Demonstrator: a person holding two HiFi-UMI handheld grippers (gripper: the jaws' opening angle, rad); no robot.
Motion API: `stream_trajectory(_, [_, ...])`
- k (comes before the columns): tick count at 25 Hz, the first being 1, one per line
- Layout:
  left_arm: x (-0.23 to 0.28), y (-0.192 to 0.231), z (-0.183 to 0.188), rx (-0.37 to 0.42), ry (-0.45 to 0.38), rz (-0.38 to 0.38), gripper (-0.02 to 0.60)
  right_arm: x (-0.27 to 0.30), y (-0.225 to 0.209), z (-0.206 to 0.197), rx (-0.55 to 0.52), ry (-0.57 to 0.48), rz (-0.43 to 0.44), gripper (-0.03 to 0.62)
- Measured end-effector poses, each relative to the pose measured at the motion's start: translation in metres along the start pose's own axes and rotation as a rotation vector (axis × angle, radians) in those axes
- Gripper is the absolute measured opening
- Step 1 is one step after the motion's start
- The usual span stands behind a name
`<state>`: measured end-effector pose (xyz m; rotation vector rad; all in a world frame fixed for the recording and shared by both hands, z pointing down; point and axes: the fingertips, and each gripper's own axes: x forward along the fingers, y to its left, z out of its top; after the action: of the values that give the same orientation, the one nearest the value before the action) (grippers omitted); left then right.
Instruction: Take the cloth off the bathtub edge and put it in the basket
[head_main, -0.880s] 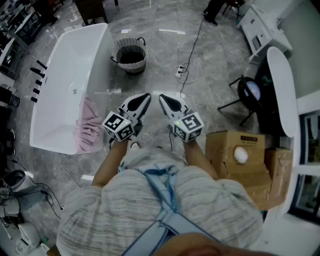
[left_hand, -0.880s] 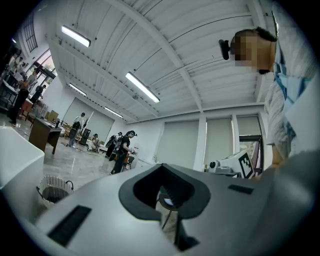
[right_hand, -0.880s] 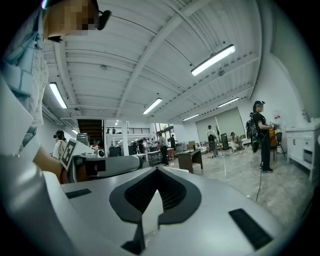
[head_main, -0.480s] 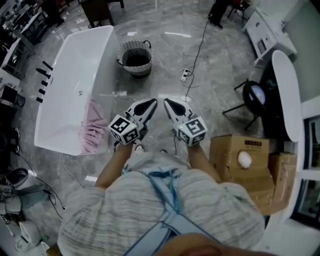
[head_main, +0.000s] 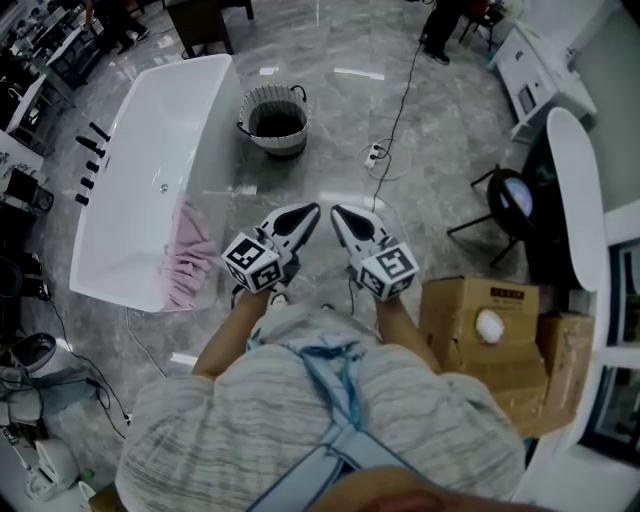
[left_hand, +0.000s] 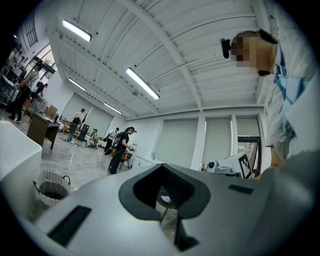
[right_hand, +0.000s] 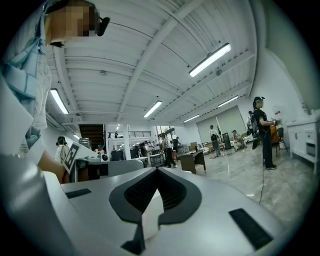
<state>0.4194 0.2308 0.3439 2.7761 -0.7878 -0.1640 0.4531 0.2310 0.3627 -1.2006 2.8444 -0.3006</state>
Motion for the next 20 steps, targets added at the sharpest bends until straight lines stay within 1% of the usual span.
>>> stream_trajectory(8, [0.003,0.002,0.001,-0.001,0.001,-0.006,0.003,0.004,-0.002,0.004,-0.040,0.000,0.002,0.005])
stream_trajectory(12, [0.001,0.006,0.003,-0.003,0.004,-0.009,0.003,0.010,-0.001,0.004,-0.031,0.002,0.002,0.005])
stream_trajectory(15, [0.000,0.015,0.004,-0.005,0.002,-0.005,0.003,0.020,-0.001,0.005,-0.042,0.008,0.007,0.005])
stream_trajectory(20, [-0.004,0.042,0.006,-0.015,0.004,-0.011,0.003,0.046,-0.008,0.000,-0.030,0.021,-0.017,0.005])
